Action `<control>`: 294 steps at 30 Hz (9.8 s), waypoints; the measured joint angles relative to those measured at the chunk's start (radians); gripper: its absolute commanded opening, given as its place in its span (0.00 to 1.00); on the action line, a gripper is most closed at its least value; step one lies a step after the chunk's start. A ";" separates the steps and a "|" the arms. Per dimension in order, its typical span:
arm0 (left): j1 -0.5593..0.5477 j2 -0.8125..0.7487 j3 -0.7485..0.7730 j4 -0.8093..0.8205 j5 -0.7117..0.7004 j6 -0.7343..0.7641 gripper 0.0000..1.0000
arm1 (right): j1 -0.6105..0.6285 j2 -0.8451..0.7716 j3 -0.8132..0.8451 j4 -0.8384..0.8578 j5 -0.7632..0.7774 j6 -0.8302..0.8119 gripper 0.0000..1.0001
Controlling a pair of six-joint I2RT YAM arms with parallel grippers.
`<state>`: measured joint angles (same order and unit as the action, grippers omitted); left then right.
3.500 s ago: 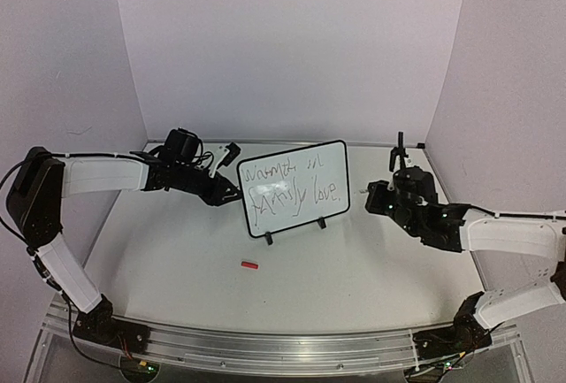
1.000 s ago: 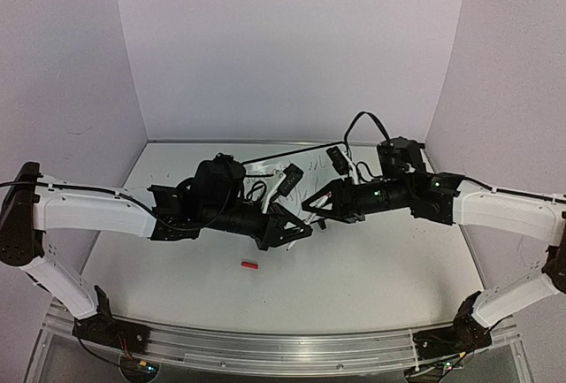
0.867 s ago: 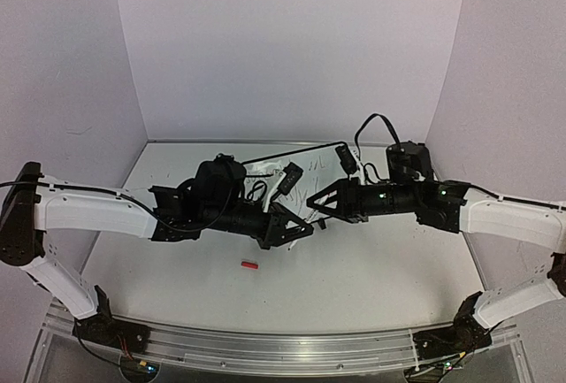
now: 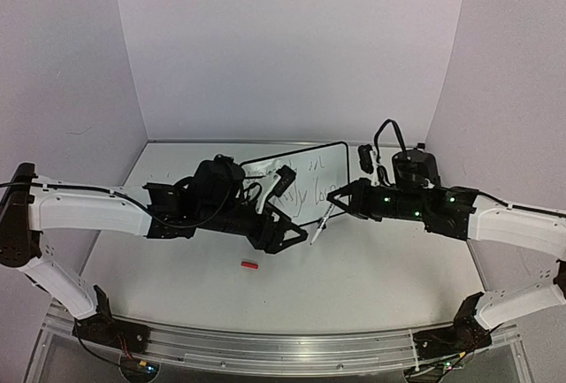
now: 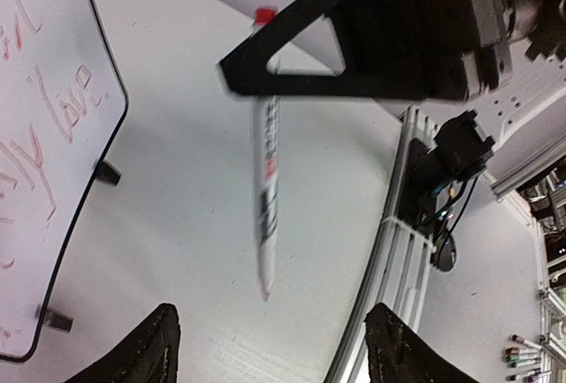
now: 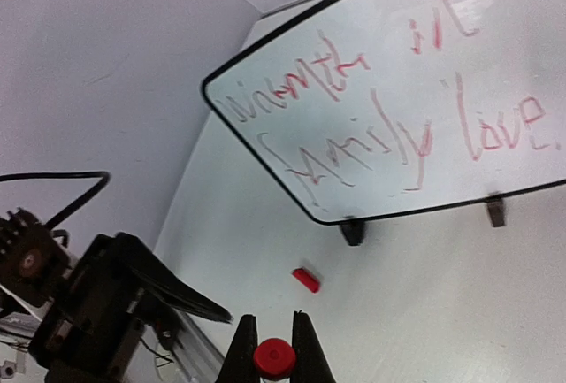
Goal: Write a sentence on the whiteboard
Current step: Pass from the left arm to the right, then pick up the pen cap from the center of the board, then insert the whiteboard marker without the cap into the pen cap.
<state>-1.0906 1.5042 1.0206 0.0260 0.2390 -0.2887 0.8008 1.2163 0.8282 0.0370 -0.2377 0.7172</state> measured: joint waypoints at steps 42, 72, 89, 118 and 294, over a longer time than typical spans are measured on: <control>0.145 0.252 -0.086 -0.270 -0.091 0.397 0.54 | -0.074 -0.263 -0.111 -0.189 0.170 -0.040 0.00; 0.110 0.202 -0.150 -0.307 -0.065 0.287 0.42 | -0.074 -0.272 -0.127 -0.190 0.171 -0.035 0.00; 0.073 0.241 -0.105 -0.308 -0.140 0.261 0.29 | -0.074 -0.272 -0.127 -0.190 0.175 -0.034 0.00; 0.016 0.026 -0.249 -0.107 -0.226 0.159 0.00 | -0.076 -0.134 -0.219 0.046 0.141 0.142 0.00; 0.090 0.141 -0.107 0.131 0.047 0.073 0.04 | 0.031 0.288 -0.004 0.304 0.015 0.164 0.00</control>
<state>-1.0001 1.6455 0.9138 0.1574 0.2855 -0.2162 0.8318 1.5040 0.8246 0.3409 -0.2227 0.8817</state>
